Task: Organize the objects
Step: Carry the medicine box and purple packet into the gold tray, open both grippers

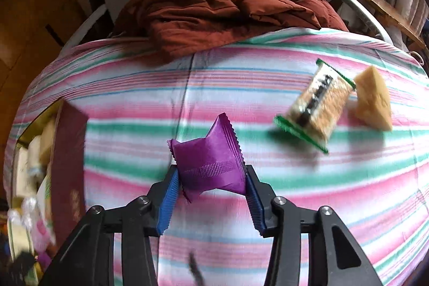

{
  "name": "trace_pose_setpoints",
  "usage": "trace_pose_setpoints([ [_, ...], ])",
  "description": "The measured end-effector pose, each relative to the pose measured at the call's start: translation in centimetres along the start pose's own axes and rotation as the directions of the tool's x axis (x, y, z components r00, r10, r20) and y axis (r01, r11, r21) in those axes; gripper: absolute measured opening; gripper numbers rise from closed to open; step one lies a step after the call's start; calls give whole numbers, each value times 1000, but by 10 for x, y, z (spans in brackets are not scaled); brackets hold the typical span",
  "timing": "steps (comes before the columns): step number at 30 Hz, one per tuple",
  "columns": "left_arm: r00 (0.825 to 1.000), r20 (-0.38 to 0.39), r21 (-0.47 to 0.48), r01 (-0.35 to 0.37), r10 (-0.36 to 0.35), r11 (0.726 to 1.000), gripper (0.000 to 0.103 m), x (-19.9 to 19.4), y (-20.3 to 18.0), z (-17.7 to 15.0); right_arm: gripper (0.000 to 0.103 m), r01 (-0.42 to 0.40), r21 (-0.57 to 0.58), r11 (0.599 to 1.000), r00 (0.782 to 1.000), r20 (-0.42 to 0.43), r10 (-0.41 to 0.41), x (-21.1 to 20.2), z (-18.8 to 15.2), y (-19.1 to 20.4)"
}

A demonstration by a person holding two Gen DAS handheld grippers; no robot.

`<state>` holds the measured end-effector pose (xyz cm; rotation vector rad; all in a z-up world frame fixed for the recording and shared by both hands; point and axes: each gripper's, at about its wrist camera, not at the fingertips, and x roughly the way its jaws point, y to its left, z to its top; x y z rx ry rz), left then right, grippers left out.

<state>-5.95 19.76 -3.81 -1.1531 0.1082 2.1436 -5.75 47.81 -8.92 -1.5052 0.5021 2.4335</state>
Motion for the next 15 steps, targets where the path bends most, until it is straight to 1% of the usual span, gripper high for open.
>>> trace_pose_setpoints([
  [2,1000,11,3,-8,8,1000,30,-4,2,-1,47,-21,2,1000,1000,17,21,-15,-10,-5],
  [6,999,30,-2,-30,30,1000,30,-14,7,-5,47,-84,0,996,994,66,84,-37,-18,4],
  [8,998,45,-7,-50,50,999,30,-21,12,-6,47,-114,-10,993,990,86,115,-41,-19,23],
  [9,997,52,-9,-59,60,998,30,-24,15,-7,47,-125,-16,992,988,91,126,-36,-16,35],
  [12,991,82,-17,-103,104,995,30,-36,24,-10,47,-171,-57,984,977,115,177,-52,-25,59],
  [15,981,115,-28,-151,153,988,30,-49,34,-12,47,-213,-125,969,966,122,228,-65,-33,90],
])
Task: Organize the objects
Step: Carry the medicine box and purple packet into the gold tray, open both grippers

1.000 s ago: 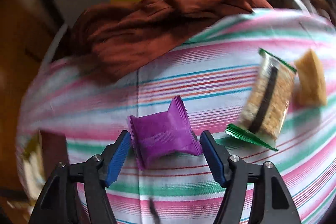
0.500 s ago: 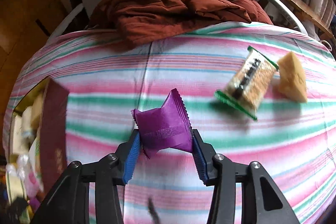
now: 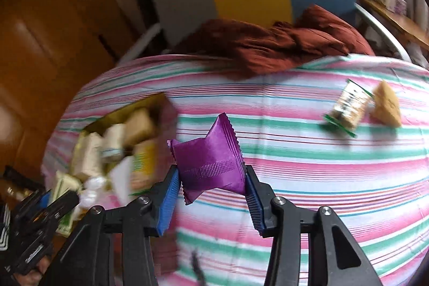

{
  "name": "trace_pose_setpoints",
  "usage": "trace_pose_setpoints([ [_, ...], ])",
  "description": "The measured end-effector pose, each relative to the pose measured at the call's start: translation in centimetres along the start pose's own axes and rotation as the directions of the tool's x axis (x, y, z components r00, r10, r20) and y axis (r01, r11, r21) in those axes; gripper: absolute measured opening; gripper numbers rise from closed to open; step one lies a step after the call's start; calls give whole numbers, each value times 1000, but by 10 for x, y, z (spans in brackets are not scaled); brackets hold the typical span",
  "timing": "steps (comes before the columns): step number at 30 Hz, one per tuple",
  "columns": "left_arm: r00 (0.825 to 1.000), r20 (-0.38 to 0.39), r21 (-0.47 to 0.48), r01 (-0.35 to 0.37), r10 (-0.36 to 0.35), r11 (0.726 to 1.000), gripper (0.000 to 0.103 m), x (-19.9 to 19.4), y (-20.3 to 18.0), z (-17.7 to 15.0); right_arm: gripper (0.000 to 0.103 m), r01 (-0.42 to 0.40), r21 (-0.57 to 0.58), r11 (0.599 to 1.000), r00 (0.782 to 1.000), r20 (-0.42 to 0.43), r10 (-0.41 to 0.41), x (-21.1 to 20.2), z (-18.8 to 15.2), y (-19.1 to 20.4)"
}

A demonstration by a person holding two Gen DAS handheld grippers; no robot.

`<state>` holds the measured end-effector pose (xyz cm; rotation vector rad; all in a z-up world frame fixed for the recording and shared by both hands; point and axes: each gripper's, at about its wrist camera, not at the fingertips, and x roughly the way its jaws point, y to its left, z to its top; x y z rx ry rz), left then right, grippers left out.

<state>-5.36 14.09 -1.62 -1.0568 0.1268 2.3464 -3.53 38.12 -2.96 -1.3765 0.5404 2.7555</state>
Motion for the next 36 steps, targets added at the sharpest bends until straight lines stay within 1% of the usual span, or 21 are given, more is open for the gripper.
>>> trace_pose_setpoints([
  [3,999,31,-16,-40,41,999,30,-12,13,-1,47,-33,-57,998,999,4,33,3,-1,33],
  [6,996,50,-34,-68,69,997,30,-21,24,-3,47,-52,-94,994,999,0,52,8,-1,57],
  [10,992,79,-53,-94,98,994,30,-33,37,-6,47,-65,-132,989,998,-6,64,14,-3,80],
  [13,990,93,-65,-101,107,993,31,-39,43,-8,47,-70,-151,986,998,-15,68,18,-3,94],
  [20,988,100,-95,-107,116,990,31,-40,53,-8,47,-65,-169,983,998,-29,61,24,-5,108],
  [26,988,103,-100,-107,117,989,31,-39,56,-7,47,-66,-179,982,997,-40,60,29,-7,113],
  [28,987,106,-98,-108,118,989,31,-40,55,-7,51,-65,-181,981,997,-41,59,30,-8,115],
  [29,987,108,-99,-108,119,989,31,-40,55,-6,55,-66,-182,981,997,-42,59,30,-8,116],
  [30,987,110,-102,-110,121,989,31,-40,55,-6,55,-69,-184,980,997,-43,62,31,-9,117],
  [31,987,110,-103,-110,121,989,37,-40,55,-6,55,-68,-184,981,997,-44,61,31,-10,117],
  [32,986,113,-105,-111,122,988,45,-40,55,-6,56,-66,-183,981,997,-45,59,32,-10,117],
  [34,984,122,-109,-115,128,987,49,-42,56,-5,57,-63,-180,982,997,-50,55,34,-12,117],
  [36,984,124,-108,-116,130,987,50,-42,55,-4,57,-61,-175,983,997,-58,52,36,-15,116],
])
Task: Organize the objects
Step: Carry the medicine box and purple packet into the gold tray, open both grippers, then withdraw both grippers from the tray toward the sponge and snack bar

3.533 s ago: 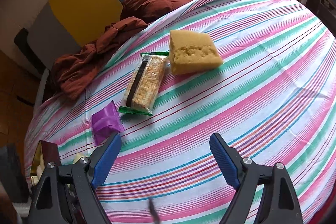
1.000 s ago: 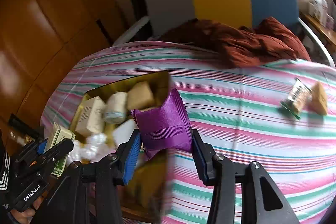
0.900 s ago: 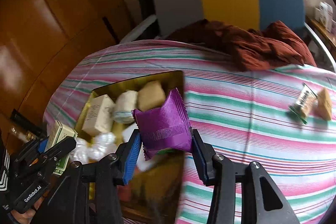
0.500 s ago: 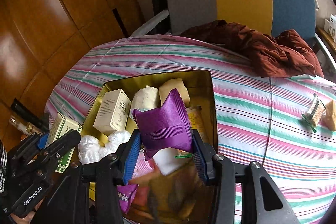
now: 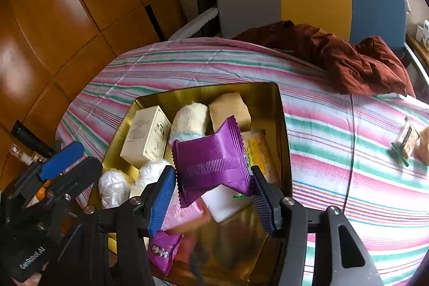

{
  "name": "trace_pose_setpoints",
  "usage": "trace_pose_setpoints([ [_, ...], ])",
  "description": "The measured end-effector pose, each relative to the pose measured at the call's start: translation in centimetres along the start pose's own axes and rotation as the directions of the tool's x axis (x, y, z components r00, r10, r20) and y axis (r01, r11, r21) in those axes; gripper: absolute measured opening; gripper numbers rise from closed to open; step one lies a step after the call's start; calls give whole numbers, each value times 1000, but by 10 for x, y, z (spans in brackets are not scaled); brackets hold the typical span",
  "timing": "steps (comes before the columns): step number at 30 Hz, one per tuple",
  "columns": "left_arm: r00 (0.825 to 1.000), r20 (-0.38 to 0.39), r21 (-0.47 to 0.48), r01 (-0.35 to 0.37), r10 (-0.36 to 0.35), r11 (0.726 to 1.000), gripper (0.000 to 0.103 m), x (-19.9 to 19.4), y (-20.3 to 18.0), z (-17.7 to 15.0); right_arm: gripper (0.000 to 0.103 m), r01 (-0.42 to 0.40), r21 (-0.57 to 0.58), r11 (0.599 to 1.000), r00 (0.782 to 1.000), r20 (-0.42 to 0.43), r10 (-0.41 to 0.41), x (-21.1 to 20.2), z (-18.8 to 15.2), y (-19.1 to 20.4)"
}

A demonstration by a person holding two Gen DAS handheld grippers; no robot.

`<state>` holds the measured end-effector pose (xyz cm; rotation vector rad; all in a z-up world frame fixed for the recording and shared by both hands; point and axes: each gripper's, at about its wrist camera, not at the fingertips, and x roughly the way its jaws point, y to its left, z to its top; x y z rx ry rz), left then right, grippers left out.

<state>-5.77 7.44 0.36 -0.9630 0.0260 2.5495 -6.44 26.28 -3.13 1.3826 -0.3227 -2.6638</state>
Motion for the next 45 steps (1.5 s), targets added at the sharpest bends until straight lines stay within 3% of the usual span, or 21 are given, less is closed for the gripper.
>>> trace_pose_setpoints([
  [4,1000,0,-5,-7,7,1000,57,0,0,0,59,3,7,1000,1000,-10,-3,2,-5,-2],
  [8,1000,6,-10,-15,15,1000,66,-1,1,-2,73,27,-12,1000,999,-22,-28,3,-11,-1],
  [22,999,8,-5,-34,34,999,72,-3,0,-5,73,51,20,999,998,-23,-50,0,-25,-8],
  [28,998,40,8,-51,51,999,82,-10,-4,-5,74,72,19,997,997,-7,-72,-5,-26,-6],
  [45,997,56,48,-56,53,997,86,-16,-15,-5,80,160,-17,987,986,42,-159,-19,-29,-2],
])
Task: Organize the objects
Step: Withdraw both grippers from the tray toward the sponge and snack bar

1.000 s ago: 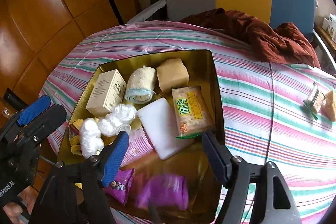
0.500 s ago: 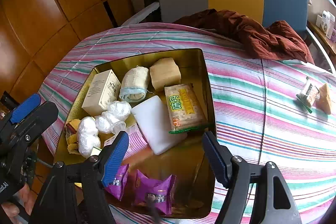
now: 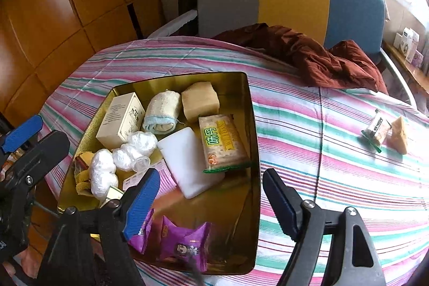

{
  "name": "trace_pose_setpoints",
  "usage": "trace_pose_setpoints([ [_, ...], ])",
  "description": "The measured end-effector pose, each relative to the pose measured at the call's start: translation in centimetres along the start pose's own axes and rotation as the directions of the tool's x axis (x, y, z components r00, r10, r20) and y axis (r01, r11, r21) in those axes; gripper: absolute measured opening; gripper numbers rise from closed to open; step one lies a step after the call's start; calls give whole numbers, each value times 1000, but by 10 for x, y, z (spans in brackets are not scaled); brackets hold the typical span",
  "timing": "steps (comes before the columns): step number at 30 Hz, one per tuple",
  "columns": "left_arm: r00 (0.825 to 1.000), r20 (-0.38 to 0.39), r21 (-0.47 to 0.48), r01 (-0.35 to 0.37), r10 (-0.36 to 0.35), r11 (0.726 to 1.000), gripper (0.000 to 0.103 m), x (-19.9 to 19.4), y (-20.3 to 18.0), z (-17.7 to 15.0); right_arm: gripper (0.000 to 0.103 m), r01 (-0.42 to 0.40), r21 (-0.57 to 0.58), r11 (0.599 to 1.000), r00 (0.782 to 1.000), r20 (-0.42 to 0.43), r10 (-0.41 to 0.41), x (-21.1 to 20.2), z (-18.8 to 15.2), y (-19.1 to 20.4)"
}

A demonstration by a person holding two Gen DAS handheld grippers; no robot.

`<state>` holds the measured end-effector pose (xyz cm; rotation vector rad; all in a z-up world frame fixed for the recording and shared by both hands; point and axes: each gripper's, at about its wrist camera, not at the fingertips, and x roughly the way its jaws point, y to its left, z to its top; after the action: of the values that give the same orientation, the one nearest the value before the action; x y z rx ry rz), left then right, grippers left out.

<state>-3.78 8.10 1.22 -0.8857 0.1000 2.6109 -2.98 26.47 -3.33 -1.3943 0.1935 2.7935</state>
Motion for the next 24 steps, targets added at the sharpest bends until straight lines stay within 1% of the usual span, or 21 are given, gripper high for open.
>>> trace_pose_setpoints([
  [11,1000,-7,28,10,-10,1000,87,1,-10,0,81,31,39,999,1000,4,-31,-3,0,-18],
  [24,999,-26,91,45,-43,995,87,5,-34,0,81,101,144,984,995,-10,-100,-7,-2,-70],
])
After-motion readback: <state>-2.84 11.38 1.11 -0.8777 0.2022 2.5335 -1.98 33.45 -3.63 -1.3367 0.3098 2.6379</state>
